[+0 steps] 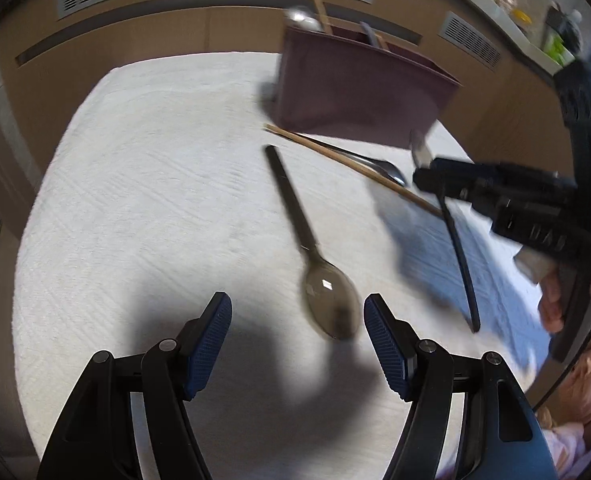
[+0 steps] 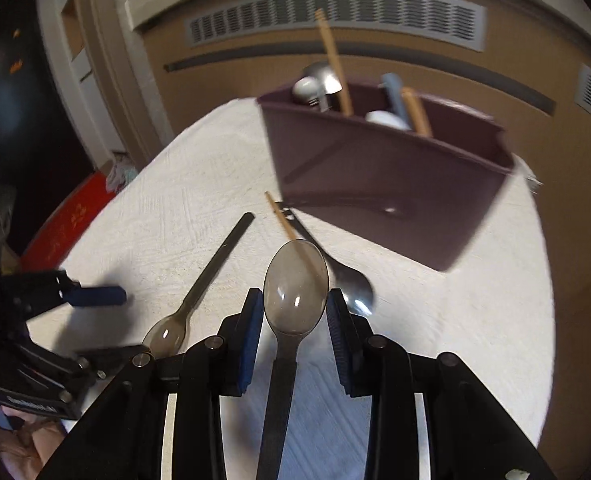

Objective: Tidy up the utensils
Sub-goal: 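Grasp the brown dark-handled spoon with the left tool while the right tool holds the grey spoon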

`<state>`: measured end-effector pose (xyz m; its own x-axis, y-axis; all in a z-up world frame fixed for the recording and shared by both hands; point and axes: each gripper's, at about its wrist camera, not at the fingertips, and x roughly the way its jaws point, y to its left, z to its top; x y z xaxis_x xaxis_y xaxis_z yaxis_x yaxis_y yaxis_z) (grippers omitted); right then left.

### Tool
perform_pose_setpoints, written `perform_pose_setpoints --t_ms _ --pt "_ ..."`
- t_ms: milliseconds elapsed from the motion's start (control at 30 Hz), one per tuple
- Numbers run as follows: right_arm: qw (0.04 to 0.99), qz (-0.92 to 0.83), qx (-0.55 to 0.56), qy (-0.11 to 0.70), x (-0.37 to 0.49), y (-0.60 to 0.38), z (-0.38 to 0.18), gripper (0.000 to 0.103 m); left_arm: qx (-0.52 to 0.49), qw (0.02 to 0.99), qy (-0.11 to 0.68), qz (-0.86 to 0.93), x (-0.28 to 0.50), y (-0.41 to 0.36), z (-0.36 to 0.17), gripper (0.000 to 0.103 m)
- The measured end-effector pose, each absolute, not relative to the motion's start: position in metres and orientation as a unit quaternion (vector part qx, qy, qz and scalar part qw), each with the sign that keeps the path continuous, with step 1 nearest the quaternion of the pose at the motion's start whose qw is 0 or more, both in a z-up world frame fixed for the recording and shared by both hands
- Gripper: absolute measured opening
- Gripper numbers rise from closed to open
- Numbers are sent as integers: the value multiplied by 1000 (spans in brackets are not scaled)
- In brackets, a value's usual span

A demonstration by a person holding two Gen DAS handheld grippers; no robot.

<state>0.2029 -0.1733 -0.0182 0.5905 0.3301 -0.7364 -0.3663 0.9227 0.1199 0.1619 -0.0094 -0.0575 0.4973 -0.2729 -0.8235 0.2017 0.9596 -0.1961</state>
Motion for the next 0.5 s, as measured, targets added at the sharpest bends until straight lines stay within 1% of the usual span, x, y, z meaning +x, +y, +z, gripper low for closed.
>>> perform_pose_setpoints --t_ms 167,267,367,433,500 --pt "912 149 2 382 171 -207 -2 30 3 868 483 -119 154 -42 -61 68" --pt "920 133 15 367 157 -221 5 30 33 869 484 -92 158 -53 -66 59" --pt "926 127 17 356 147 -226 9 30 42 876 475 -74 160 -56 -69 55" --pt "927 126 17 352 144 -226 10 30 35 880 469 -71 161 -53 -68 41" --pt "928 125 14 351 144 -223 8 30 28 884 461 -72 163 -49 -67 36"
